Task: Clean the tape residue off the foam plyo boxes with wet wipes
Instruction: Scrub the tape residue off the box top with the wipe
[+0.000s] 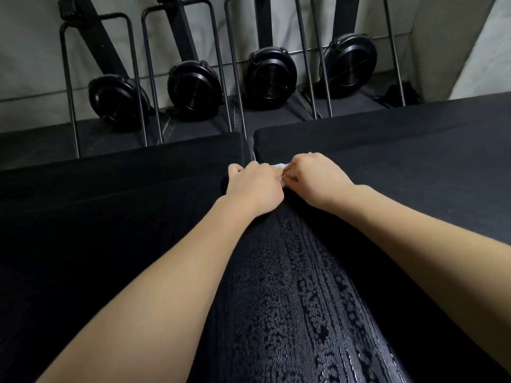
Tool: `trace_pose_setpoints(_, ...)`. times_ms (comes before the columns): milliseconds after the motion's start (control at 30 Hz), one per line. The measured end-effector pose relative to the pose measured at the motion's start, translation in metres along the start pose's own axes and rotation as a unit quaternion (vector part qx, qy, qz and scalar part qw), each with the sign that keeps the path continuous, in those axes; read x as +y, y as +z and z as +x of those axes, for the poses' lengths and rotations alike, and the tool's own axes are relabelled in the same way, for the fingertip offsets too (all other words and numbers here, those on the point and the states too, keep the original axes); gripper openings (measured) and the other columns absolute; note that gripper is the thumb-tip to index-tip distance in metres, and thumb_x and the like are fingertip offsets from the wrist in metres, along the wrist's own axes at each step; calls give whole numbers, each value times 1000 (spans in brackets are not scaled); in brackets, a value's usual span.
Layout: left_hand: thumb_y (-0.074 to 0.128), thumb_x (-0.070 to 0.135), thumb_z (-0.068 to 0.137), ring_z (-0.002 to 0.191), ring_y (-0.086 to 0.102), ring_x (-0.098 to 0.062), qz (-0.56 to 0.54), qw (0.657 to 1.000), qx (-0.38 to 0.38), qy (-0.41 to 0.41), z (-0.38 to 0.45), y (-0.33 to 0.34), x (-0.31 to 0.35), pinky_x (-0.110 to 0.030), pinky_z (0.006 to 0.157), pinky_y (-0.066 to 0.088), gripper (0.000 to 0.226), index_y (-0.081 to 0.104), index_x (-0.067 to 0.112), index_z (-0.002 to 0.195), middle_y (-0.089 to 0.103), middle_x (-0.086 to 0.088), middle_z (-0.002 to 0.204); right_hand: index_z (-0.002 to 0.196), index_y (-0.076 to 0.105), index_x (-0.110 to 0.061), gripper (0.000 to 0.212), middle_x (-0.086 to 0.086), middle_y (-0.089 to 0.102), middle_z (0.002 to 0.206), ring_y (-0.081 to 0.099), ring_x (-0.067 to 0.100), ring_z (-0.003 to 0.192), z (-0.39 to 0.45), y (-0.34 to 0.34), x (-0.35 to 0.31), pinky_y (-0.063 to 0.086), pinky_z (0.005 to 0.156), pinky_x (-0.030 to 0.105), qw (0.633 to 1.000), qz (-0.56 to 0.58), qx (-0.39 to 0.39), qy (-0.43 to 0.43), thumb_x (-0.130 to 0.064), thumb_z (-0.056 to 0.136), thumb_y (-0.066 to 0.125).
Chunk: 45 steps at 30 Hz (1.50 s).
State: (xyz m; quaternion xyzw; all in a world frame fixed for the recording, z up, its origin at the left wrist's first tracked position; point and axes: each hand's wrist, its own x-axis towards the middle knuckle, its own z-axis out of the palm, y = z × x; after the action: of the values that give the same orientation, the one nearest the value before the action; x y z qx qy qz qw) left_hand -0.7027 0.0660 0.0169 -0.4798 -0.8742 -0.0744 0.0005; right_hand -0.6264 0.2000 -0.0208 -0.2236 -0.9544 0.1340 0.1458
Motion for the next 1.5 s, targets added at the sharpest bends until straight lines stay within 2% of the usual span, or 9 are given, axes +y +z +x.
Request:
trace_pose_setpoints(167, 29, 32, 106, 107, 48, -18, -11, 999, -21, -26, 14, -3, -3, -39, 101, 26, 39, 55, 45, 131, 59, 8, 100, 79, 73, -16, 58, 1, 68, 85, 64, 25, 75, 19, 7, 5, 57, 69, 42, 1000, 16, 1, -4, -58, 75, 33)
trace_pose_setpoints(333, 33, 29, 104, 110, 49, -20, -11, 999, -28, -43, 9, -4, 3, -39, 97, 28, 39, 57, 45, 129, 63, 4, 111, 57, 53, -14, 35, 3, 59, 69, 56, 27, 63, 12, 1, 3, 56, 65, 44, 1000, 13, -8, 14, -39, 81, 50)
trace_pose_setpoints(500, 36, 28, 99, 85, 43, -16, 56, 998, 14, -3, -28, -1, 9, -36, 87, 28, 34, 64, 38, 116, 47, 10, 72, 58, 59, -14, 35, 2, 60, 70, 56, 29, 74, -30, -10, -11, 48, 101, 47, 1000, -8, -20, -19, -30, 88, 49)
trace_pose_setpoints(600, 38, 25, 95, 80, 42, -17, 82, 996, 31, 26, -56, -3, 11, -35, 81, 26, 39, 58, 43, 124, 44, 8, 66, 60, 61, -14, 41, 2, 59, 71, 58, 29, 76, -58, -12, -23, 42, 107, 41, 998, -22, -12, -56, -37, 85, 40)
trace_pose_setpoints(700, 35, 30, 99, 88, 52, -14, 88, 993, 62, 43, -72, 3, 7, -34, 89, 30, 43, 52, 41, 136, 66, 8, 88, 84, 77, -12, 49, 3, 68, 93, 65, 26, 90, -70, -10, -26, 38, 110, 36, 995, -43, -25, -90, -40, 94, 39)
trace_pose_setpoints(867, 32, 35, 102, 108, 55, -13, 69, 996, 59, 9, -48, 6, -11, -35, 96, 29, 41, 48, 39, 140, 67, 9, 115, 98, 78, -11, 35, 4, 67, 109, 64, 24, 101, -41, -4, -29, 23, 119, 32, 995, -38, -1, -98, -32, 102, 50)
trace_pose_setpoints(1233, 34, 23, 103, 114, 48, -23, 6, 1000, -2, -31, 14, 2, 7, -40, 88, 28, 42, 55, 44, 132, 62, 3, 112, 85, 71, -15, 37, 3, 68, 93, 62, 27, 95, 14, -11, 4, 41, 97, 30, 998, -60, -14, 6, -45, 94, 53)
trace_pose_setpoints(1367, 34, 21, 101, 113, 46, -23, -21, 1000, -10, 4, 25, 7, 49, -41, 86, 27, 40, 57, 38, 129, 60, 3, 108, 90, 75, -25, 42, -2, 67, 93, 62, 25, 95, -2, -30, 49, 50, 96, 48, 998, -51, -20, 34, -58, 88, 49)
trace_pose_setpoints(1500, 35, 26, 102, 111, 48, -24, -9, 1000, -24, 16, 24, 6, 76, -40, 86, 26, 35, 66, 30, 117, 61, 3, 104, 88, 77, -22, 32, -2, 68, 95, 64, 25, 90, -23, -45, 70, 54, 87, 49, 999, -32, -14, 24, -46, 94, 57)
